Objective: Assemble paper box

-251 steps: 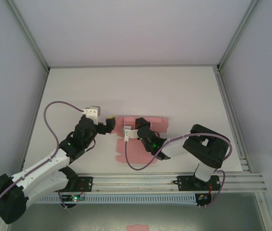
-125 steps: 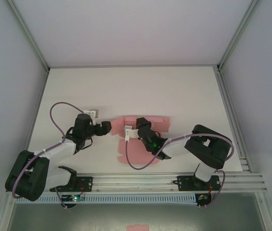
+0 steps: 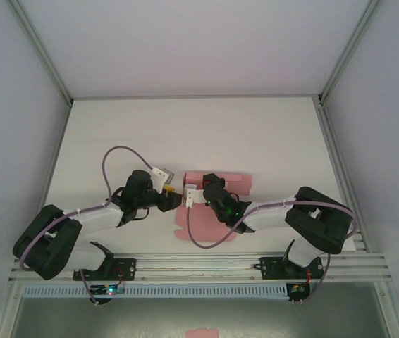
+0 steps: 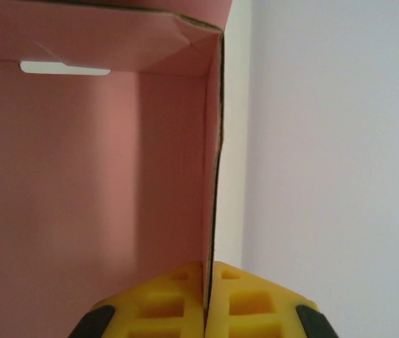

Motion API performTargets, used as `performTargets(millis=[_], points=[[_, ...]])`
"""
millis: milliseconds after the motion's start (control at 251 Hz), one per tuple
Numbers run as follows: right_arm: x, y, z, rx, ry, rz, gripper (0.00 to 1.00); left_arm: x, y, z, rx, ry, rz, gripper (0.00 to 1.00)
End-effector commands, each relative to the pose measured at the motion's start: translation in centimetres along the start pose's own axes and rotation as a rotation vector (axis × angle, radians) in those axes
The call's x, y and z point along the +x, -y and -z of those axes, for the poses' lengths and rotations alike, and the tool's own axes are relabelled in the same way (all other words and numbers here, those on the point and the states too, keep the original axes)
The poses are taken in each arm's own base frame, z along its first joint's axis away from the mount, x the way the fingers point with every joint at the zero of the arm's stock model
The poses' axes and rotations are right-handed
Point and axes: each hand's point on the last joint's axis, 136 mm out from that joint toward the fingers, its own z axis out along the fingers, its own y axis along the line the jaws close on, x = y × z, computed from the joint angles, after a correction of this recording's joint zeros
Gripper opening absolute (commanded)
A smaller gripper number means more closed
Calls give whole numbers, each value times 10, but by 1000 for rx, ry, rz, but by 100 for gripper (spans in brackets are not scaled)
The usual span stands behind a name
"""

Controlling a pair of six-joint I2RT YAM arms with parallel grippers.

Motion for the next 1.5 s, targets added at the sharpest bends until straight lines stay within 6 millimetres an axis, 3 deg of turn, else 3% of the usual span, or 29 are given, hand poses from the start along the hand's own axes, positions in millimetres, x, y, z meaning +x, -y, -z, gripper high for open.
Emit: performTargets(millis=[0,176,491,639,754,850,998,1237,1497], points=[[4,-26,5,-100,6,15,0,-4,14,-13,67,-2,-67,56],[1,-36,12,-127,18,27,0,-12,13,-29,96,-9,-70,56],[-10,-34,28,-200,71,-55,0,-21,4,-31,-32,21,-169,59],[-9,-50,25,-257,36,-10,0,-33,18,-38,43,45,-220,60],[-5,-59,35,-276,23,-22,0,-35,19,-41,43,40,-219,60],[-5,-70,44,-310,40,-16,0,-39,23,-40,61,71,-216,64],[2,-80,41,-327,0,3,0,-53,29,-38,39,162,-256,70],[-4,-87,40,-362,10,-10,0,-75,39,-54,39,199,-278,55],[-5,-99,43,-409,14,-26,0,-86,33,-71,-4,225,-253,19]])
